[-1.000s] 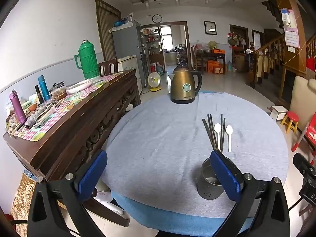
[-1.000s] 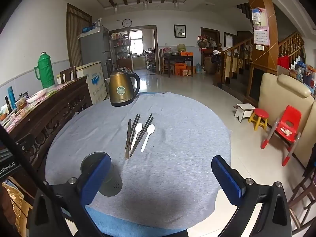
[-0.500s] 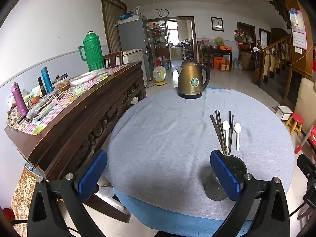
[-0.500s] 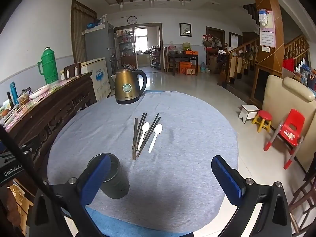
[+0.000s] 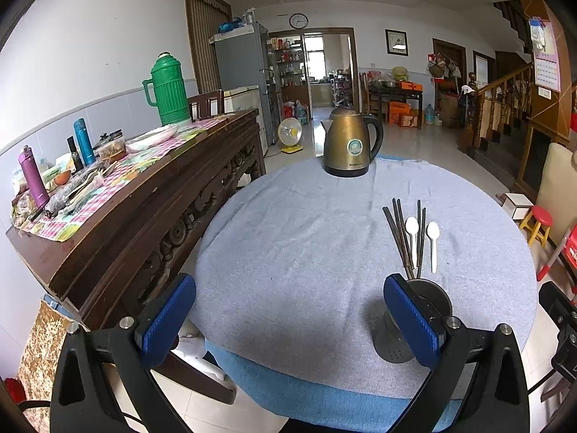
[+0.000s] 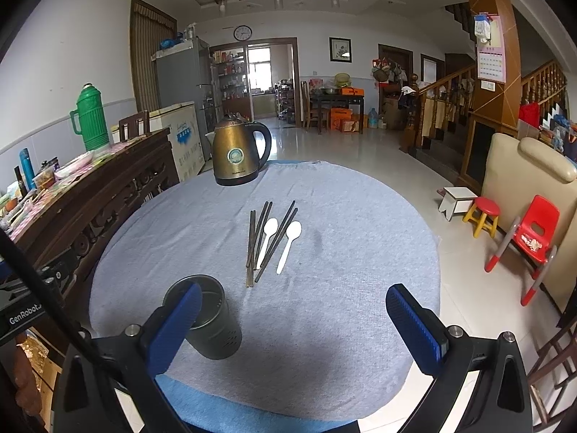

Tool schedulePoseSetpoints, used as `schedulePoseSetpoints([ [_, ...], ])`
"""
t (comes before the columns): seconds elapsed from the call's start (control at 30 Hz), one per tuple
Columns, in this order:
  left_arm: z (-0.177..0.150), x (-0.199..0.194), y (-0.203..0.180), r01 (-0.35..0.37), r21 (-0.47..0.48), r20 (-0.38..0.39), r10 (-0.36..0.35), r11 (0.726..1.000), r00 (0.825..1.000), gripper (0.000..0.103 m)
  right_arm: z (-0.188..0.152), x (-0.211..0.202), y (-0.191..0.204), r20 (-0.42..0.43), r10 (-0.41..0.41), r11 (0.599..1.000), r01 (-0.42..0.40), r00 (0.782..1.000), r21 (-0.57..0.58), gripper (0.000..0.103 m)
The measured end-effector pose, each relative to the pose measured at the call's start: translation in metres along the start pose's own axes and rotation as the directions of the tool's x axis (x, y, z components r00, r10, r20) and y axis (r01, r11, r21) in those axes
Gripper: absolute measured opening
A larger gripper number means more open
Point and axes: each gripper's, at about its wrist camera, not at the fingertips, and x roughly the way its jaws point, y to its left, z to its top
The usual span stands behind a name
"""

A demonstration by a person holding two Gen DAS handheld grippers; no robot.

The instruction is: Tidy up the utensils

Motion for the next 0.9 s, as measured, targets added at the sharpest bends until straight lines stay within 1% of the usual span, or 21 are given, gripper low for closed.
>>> schedulePoseSetpoints([
  [0.9, -0.0003, 0.0004, -0.0043, 0.009, 0.014, -0.006, -0.009, 1.0, 1.0, 0.103, 0.0001, 0.0025, 0.0026, -0.01, 0.013, 1.0, -0.013, 1.0, 0.009, 0.103],
])
